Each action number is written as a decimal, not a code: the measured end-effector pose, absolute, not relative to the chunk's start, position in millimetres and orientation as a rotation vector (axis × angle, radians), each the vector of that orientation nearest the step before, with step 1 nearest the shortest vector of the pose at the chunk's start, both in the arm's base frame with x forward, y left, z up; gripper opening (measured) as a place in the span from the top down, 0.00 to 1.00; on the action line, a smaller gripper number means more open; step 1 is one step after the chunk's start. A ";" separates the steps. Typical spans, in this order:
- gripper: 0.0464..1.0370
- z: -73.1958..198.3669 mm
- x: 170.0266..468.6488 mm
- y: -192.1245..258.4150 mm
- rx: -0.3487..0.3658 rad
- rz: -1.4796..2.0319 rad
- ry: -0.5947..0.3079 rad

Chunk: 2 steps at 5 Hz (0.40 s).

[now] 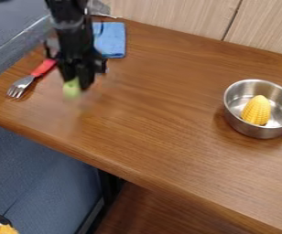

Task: Pick up the green spatula and place it to the right of the blue napkin

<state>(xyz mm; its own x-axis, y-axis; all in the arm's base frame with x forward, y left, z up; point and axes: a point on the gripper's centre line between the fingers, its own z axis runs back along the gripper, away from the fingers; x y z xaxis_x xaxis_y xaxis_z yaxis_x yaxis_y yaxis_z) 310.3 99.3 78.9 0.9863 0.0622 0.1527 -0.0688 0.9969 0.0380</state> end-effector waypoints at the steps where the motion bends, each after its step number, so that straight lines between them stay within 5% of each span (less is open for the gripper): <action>1: 0.72 102.4 336.8 81.1 0.003 0.055 -0.219; 2: 0.72 102.6 365.5 62.4 -0.026 0.027 -0.213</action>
